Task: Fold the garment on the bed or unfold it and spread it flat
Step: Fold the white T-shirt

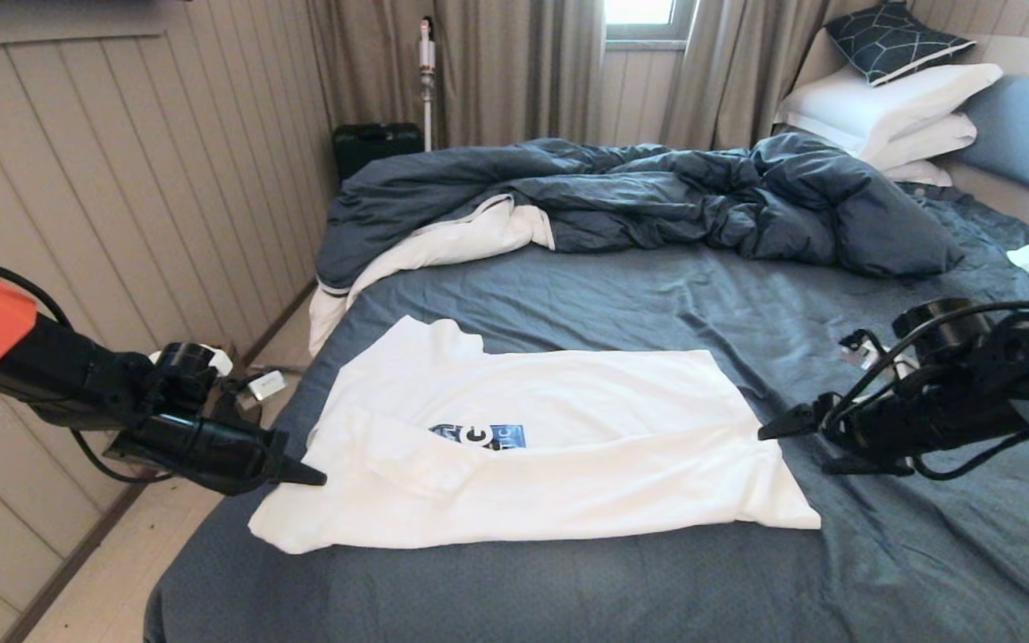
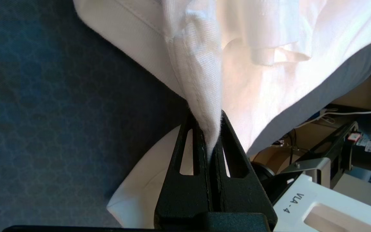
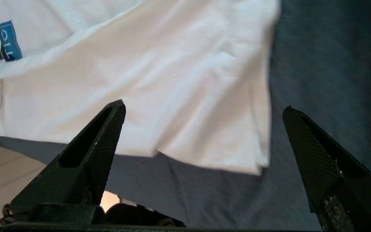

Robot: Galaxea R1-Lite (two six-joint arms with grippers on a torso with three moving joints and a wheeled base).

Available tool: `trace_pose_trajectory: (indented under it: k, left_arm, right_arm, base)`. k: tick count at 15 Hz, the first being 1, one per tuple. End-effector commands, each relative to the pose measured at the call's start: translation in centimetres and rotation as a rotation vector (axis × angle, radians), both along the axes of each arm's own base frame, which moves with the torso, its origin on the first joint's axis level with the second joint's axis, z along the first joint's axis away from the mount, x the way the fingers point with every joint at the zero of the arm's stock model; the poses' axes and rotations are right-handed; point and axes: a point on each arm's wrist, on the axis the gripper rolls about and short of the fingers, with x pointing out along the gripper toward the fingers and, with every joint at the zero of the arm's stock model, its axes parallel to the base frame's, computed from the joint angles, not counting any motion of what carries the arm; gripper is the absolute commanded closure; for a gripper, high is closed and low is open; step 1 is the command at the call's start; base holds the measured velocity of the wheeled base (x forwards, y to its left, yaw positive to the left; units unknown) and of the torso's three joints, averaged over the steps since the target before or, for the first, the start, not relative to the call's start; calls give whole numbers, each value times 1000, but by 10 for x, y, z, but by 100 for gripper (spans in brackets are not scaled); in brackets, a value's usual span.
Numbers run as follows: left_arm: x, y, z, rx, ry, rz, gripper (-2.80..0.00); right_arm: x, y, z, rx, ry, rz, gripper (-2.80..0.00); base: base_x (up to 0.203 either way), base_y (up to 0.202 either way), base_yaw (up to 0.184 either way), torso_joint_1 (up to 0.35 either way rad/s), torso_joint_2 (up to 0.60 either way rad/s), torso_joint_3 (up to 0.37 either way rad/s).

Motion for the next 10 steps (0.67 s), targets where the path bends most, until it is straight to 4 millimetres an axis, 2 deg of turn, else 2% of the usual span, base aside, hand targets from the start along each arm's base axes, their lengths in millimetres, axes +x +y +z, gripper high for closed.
trace_pose_trajectory:
  k: [1, 6, 10]
  left_arm:
    - [-2, 0, 2, -2, -2, 0, 0]
    - [-2, 1, 3, 16, -9, 5, 0]
    - [-1, 1, 3, 17, -9, 5, 0]
  right_arm:
    - [10, 11, -15, 10, 31, 35, -280]
    - [4, 8, -21, 12, 56, 26, -280]
    - [7, 9, -26, 13, 64, 31, -280]
  base:
    - [0, 0, 0, 0, 0, 0]
    - [0, 0, 0, 0, 0, 0]
    - [0, 0, 0, 0, 0, 0]
